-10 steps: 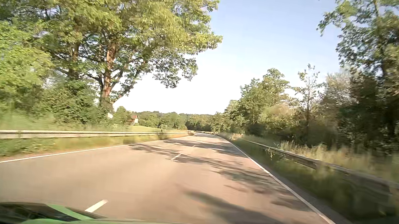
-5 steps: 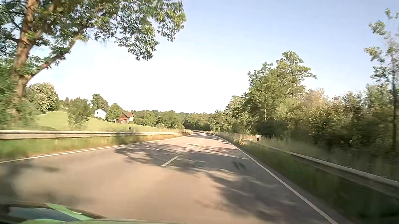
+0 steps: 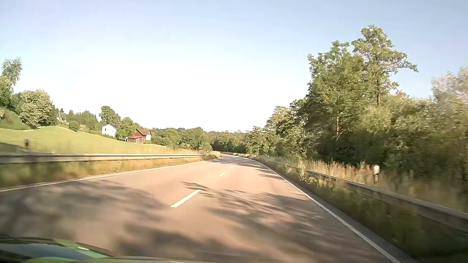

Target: Follow the waypoints while adhering to traffic rules and regulations

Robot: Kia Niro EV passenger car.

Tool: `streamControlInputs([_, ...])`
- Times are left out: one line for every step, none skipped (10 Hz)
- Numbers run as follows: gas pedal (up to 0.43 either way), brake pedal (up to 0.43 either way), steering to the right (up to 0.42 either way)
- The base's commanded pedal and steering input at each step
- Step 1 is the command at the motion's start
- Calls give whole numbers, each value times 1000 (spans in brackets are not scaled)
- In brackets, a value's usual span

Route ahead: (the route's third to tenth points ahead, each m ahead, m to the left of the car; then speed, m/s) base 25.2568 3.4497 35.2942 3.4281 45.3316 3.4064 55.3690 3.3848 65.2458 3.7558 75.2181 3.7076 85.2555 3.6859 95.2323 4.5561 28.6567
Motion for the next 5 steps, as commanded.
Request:
streamControlInputs([260, 0, -2])
streamControlInputs([248, 0, -3])
streamControlInputs([248, 0, -3])
streamControlInputs([248, 0, -4])
streamControlInputs([248, 0, -4])
